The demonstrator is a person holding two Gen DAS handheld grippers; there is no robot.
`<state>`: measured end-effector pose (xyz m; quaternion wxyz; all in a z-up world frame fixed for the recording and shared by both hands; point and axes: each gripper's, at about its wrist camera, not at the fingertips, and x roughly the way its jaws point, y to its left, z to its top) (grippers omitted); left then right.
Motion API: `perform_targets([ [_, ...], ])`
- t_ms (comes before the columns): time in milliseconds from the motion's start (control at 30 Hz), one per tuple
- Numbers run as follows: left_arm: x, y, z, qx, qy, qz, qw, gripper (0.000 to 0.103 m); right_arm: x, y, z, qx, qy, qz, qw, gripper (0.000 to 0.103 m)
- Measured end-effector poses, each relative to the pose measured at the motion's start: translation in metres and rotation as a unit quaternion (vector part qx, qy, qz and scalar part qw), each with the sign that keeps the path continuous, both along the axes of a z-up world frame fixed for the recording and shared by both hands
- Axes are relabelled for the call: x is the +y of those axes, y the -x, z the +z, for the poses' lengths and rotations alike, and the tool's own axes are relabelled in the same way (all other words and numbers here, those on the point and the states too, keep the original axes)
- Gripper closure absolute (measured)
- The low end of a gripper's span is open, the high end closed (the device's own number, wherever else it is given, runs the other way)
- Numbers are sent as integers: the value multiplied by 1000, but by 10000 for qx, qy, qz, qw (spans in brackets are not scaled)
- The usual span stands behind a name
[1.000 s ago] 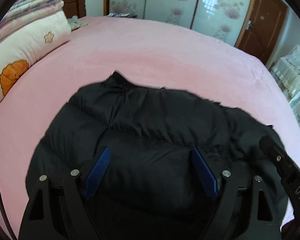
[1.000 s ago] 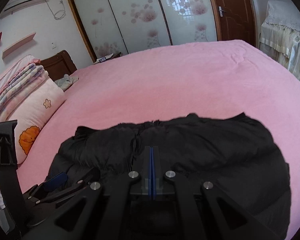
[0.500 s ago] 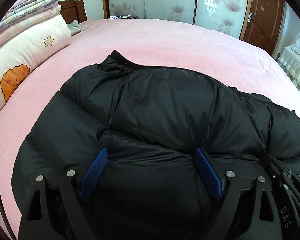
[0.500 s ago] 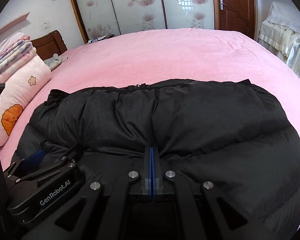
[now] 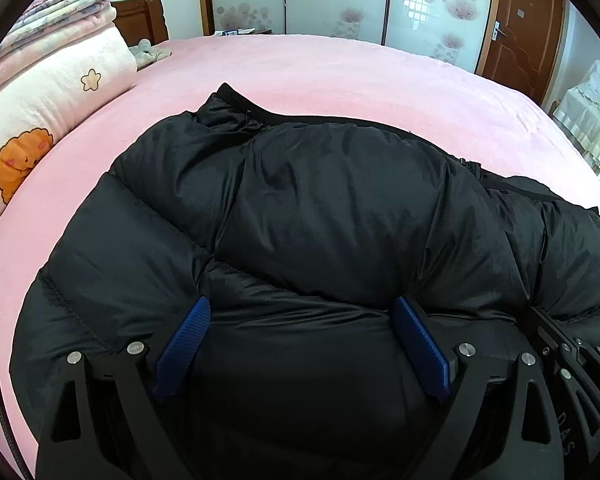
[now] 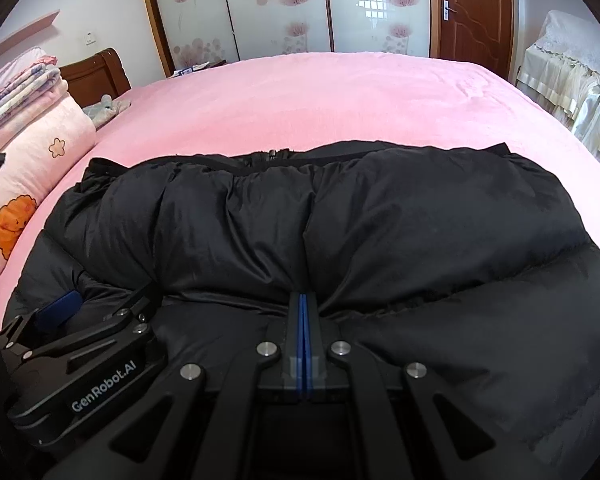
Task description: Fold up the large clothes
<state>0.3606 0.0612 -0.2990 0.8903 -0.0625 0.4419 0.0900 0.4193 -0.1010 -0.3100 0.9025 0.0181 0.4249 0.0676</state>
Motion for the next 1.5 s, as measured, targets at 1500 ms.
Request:
perform_targets([
  [1500, 151, 134, -90, -482, 4975, 1315, 8561, 12, 40, 43, 38, -338, -294, 471, 9979, 103],
])
